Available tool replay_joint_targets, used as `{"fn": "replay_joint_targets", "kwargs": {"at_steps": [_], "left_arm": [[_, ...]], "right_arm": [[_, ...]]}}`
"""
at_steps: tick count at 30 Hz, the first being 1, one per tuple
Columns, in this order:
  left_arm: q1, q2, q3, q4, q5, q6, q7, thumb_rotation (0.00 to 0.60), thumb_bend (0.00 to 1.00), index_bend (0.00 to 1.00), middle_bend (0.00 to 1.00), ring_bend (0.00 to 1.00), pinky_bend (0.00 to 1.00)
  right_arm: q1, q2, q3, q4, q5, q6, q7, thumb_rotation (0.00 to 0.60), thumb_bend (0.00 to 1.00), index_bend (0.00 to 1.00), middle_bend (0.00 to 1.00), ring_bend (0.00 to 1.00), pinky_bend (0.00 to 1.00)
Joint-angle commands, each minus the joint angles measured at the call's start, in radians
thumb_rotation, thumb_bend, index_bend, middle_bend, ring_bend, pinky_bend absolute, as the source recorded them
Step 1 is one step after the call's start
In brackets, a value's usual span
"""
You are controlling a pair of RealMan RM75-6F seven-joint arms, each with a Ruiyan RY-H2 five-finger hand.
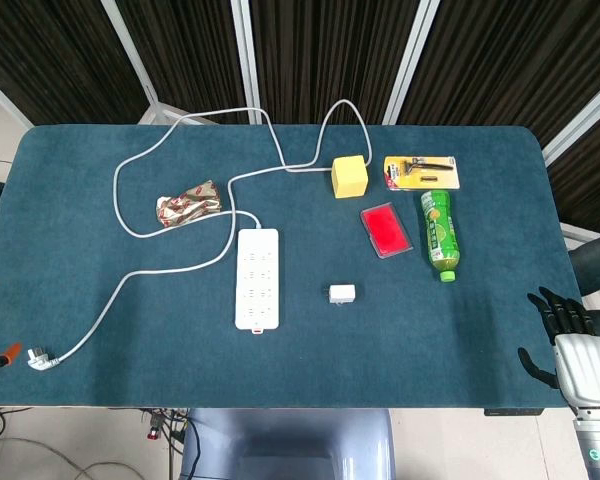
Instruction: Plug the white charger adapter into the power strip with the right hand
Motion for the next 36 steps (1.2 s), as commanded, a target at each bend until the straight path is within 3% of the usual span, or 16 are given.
{"fn": "replay_joint_targets", "kwargs": {"at_steps": [1, 11, 16, 23, 29, 36], "left_arm": [[0.0, 0.001, -0.001, 0.0, -0.002, -0.001, -0.005, 0.6, 0.08, 0.17, 0.0, 0.0, 0.0], [0.012, 0.006, 0.004, -0.008, 0.011, 0.025, -0.01, 0.6, 0.08, 0.16, 0.0, 0.0, 0.0], [0.007, -0.004, 0.008, -0.001, 0.027, 0.028, 0.007, 0.6, 0.08, 0.16, 0.0, 0.0, 0.0], [0.025, -0.002, 0.011, -0.013, 0.032, 0.058, 0.004, 0.6, 0.08, 0.16, 0.0, 0.0, 0.0], [0.027, 0.0, 0.015, -0.01, 0.044, 0.064, 0.002, 0.6, 0.08, 0.16, 0.0, 0.0, 0.0], [0.025, 0.003, 0.015, -0.011, 0.035, 0.051, -0.003, 0.6, 0.08, 0.16, 0.0, 0.0, 0.0]], "right_arm": [[-0.003, -0.003, 0.005, -0.004, 0.003, 0.0, -0.01, 0.6, 0.39, 0.12, 0.09, 0.13, 0.09], [-0.008, -0.006, 0.012, -0.012, 0.015, -0.022, 0.005, 0.6, 0.39, 0.11, 0.09, 0.16, 0.09], [-0.014, -0.015, 0.027, -0.022, 0.03, -0.017, 0.012, 0.6, 0.39, 0.11, 0.11, 0.24, 0.14], [-0.022, -0.019, 0.034, -0.044, 0.04, -0.022, 0.019, 0.6, 0.39, 0.11, 0.34, 0.43, 0.42], [-0.007, -0.012, 0.021, -0.062, 0.026, -0.067, 0.007, 0.6, 0.39, 0.11, 0.38, 0.47, 0.48], [0.039, 0.009, 0.047, -0.129, 0.017, -0.109, -0.08, 0.6, 0.39, 0.18, 0.7, 0.76, 0.69]]}}
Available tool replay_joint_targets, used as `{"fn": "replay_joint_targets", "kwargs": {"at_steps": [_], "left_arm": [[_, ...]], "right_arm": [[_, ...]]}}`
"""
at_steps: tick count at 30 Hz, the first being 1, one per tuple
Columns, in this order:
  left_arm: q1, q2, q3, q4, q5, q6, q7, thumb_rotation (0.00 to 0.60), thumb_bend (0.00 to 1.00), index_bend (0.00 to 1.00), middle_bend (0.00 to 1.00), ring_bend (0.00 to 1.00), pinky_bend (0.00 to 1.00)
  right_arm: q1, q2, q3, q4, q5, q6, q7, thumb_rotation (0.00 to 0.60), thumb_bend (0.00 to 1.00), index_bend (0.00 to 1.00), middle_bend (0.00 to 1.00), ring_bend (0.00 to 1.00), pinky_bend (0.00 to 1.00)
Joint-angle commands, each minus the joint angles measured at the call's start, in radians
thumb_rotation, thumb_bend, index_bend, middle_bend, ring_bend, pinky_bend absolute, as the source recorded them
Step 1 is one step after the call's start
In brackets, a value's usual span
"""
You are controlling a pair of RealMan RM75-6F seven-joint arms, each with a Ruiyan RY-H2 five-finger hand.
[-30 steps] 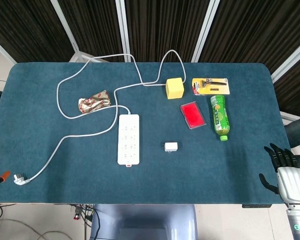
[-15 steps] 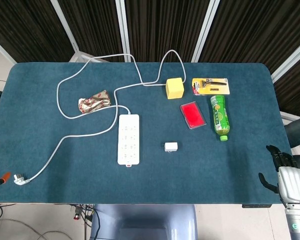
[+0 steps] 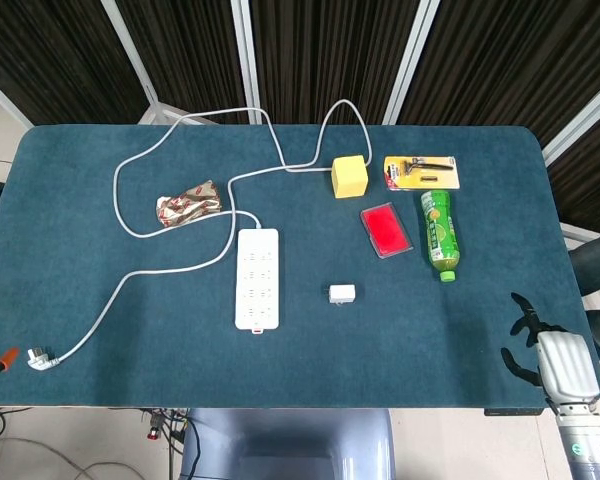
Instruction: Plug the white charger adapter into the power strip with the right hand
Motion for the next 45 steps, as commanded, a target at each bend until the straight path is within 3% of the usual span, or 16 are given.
{"fn": "replay_joint_targets", "kwargs": {"at_steps": [1, 8, 14, 21, 30, 45], "left_arm": [[-0.001, 0.002, 0.0, -0.003, -0.003, -0.005, 0.0, 0.6, 0.08, 0.16, 0.0, 0.0, 0.0], [-0.004, 0.005, 0.002, -0.005, -0.007, -0.017, 0.001, 0.6, 0.08, 0.16, 0.0, 0.0, 0.0], [-0.009, 0.004, 0.0, -0.009, -0.017, -0.029, 0.01, 0.6, 0.08, 0.16, 0.0, 0.0, 0.0], [-0.013, 0.006, -0.003, -0.007, -0.025, -0.039, 0.005, 0.6, 0.08, 0.16, 0.0, 0.0, 0.0], [-0.012, 0.01, -0.004, -0.006, -0.028, -0.039, -0.003, 0.6, 0.08, 0.16, 0.0, 0.0, 0.0], [-0.015, 0.014, -0.009, -0.003, -0.041, -0.047, -0.013, 0.6, 0.08, 0.16, 0.0, 0.0, 0.0]], "right_arm": [[0.042, 0.024, 0.017, -0.048, 0.004, -0.059, -0.053, 0.6, 0.39, 0.18, 0.72, 0.77, 0.7], [0.22, 0.145, 0.029, -0.19, 0.128, -0.445, -0.051, 0.6, 0.51, 0.18, 0.79, 0.83, 0.74], [0.366, 0.167, 0.069, -0.228, 0.268, -0.691, -0.036, 0.6, 0.52, 0.16, 0.79, 0.84, 0.75], [0.468, 0.084, 0.087, -0.207, 0.472, -0.706, -0.219, 0.6, 0.52, 0.13, 0.79, 0.84, 0.75], [0.582, 0.007, 0.083, -0.19, 0.689, -0.728, -0.322, 0.6, 0.52, 0.13, 0.79, 0.83, 0.75], [0.668, -0.102, 0.059, -0.151, 0.783, -0.703, -0.376, 0.6, 0.52, 0.13, 0.79, 0.84, 0.75]]}}
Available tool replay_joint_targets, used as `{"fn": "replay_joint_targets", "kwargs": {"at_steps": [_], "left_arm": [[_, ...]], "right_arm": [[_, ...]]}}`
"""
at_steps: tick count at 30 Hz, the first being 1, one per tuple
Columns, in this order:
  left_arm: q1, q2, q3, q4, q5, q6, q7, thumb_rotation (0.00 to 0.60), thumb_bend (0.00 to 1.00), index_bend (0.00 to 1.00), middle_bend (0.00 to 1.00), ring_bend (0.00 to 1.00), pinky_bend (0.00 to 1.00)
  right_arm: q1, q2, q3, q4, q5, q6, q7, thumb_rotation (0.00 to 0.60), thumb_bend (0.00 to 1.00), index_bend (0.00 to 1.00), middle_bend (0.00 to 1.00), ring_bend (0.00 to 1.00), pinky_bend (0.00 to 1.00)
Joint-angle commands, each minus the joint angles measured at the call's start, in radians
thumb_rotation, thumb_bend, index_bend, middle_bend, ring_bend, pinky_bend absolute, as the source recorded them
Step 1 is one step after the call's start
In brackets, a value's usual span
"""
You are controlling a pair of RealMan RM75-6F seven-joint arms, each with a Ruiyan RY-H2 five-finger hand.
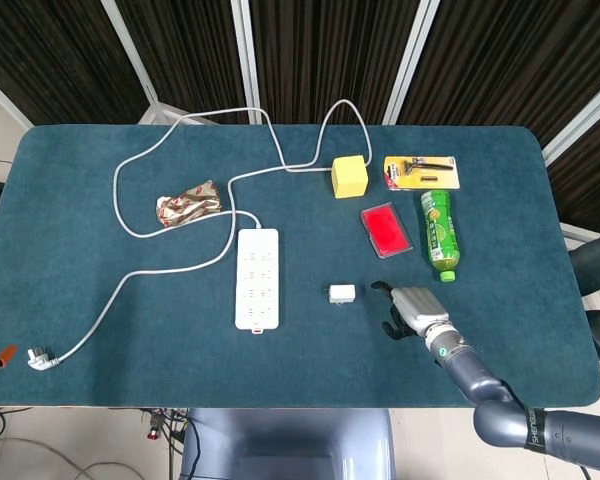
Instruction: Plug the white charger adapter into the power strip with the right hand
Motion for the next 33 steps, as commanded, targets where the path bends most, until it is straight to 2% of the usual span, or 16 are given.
{"fn": "replay_joint_targets", "kwargs": {"at_steps": [1, 11, 33], "left_arm": [[-0.001, 0.0, 0.0, 0.0, 0.0, -0.001, 0.001, 0.6, 0.08, 0.16, 0.0, 0.0, 0.0], [-0.003, -0.001, -0.003, 0.001, -0.008, -0.006, 0.004, 0.6, 0.08, 0.16, 0.0, 0.0, 0.0], [-0.005, -0.003, -0.002, 0.003, -0.007, -0.007, 0.004, 0.6, 0.08, 0.16, 0.0, 0.0, 0.0]], "right_arm": [[0.015, -0.015, -0.006, 0.006, 0.013, 0.004, -0.01, 0.6, 0.52, 0.13, 0.8, 0.84, 0.75], [0.046, -0.03, -0.023, 0.003, 0.042, 0.009, -0.018, 0.6, 0.52, 0.13, 0.79, 0.84, 0.75], [0.08, -0.059, -0.024, -0.008, 0.033, 0.017, 0.018, 0.6, 0.52, 0.13, 0.79, 0.84, 0.75]]}}
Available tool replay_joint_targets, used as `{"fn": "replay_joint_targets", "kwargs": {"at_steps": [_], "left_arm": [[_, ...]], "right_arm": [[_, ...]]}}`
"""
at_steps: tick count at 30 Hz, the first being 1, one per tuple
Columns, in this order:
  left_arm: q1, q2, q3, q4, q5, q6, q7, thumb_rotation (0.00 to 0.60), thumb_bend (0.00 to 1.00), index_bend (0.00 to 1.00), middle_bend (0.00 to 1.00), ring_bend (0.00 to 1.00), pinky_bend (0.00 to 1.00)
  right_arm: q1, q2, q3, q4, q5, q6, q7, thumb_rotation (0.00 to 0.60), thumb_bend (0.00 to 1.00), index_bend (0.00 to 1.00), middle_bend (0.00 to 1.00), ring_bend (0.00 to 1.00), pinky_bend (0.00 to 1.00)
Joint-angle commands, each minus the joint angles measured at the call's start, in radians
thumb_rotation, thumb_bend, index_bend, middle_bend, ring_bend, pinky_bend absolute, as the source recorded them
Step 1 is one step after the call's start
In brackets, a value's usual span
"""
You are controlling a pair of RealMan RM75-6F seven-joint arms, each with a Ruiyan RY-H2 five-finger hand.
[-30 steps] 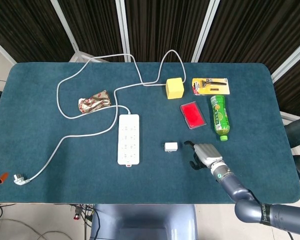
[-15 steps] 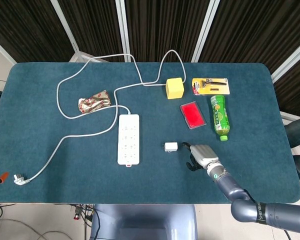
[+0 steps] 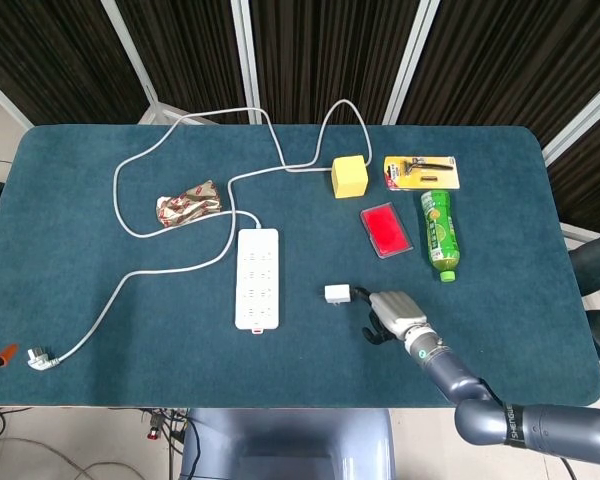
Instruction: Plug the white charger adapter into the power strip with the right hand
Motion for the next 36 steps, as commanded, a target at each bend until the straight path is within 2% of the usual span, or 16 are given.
{"fn": "replay_joint_targets", "kwargs": {"at_steps": [1, 22, 23, 25, 27, 30, 33, 36], "left_arm": [[0.0, 0.0, 0.0, 0.001, -0.001, 0.0, -0.001, 0.6, 0.08, 0.16, 0.0, 0.0, 0.0], [-0.002, 0.002, 0.0, 0.0, -0.004, -0.006, -0.004, 0.6, 0.08, 0.16, 0.0, 0.0, 0.0], [-0.003, 0.002, 0.001, 0.0, -0.003, -0.006, -0.004, 0.6, 0.08, 0.16, 0.0, 0.0, 0.0], [-0.002, 0.002, 0.001, 0.0, -0.003, -0.006, -0.004, 0.6, 0.08, 0.16, 0.0, 0.0, 0.0], [-0.002, 0.002, 0.001, 0.0, -0.003, -0.004, -0.005, 0.6, 0.08, 0.16, 0.0, 0.0, 0.0], [-0.001, 0.003, 0.0, 0.0, -0.004, -0.003, -0.005, 0.6, 0.08, 0.16, 0.0, 0.0, 0.0], [-0.001, 0.002, 0.0, -0.001, -0.005, -0.003, -0.004, 0.6, 0.08, 0.16, 0.0, 0.0, 0.0], [-0.001, 0.001, 0.002, -0.002, -0.003, -0.004, 0.0, 0.6, 0.08, 0.17, 0.0, 0.0, 0.0]], "right_arm": [[0.005, -0.005, 0.003, 0.0, -0.001, 0.006, 0.001, 0.6, 0.52, 0.13, 0.79, 0.84, 0.75], [0.04, 0.015, 0.043, -0.11, -0.015, 0.075, -0.008, 0.6, 0.52, 0.15, 0.78, 0.83, 0.75], [0.039, 0.017, 0.051, -0.118, -0.02, 0.088, -0.004, 0.6, 0.52, 0.14, 0.73, 0.8, 0.75], [0.023, 0.013, 0.074, -0.13, -0.043, 0.137, 0.019, 0.6, 0.52, 0.12, 0.59, 0.65, 0.66], [0.0, 0.001, 0.091, -0.13, -0.072, 0.189, 0.045, 0.6, 0.51, 0.08, 0.4, 0.43, 0.46], [-0.033, -0.009, 0.089, -0.119, -0.116, 0.243, 0.065, 0.6, 0.44, 0.07, 0.26, 0.26, 0.27], [-0.056, -0.004, 0.077, -0.117, -0.131, 0.253, 0.08, 0.6, 0.41, 0.07, 0.21, 0.19, 0.21], [-0.07, 0.0, 0.06, -0.106, -0.156, 0.245, 0.083, 0.6, 0.4, 0.07, 0.2, 0.19, 0.2]]}}
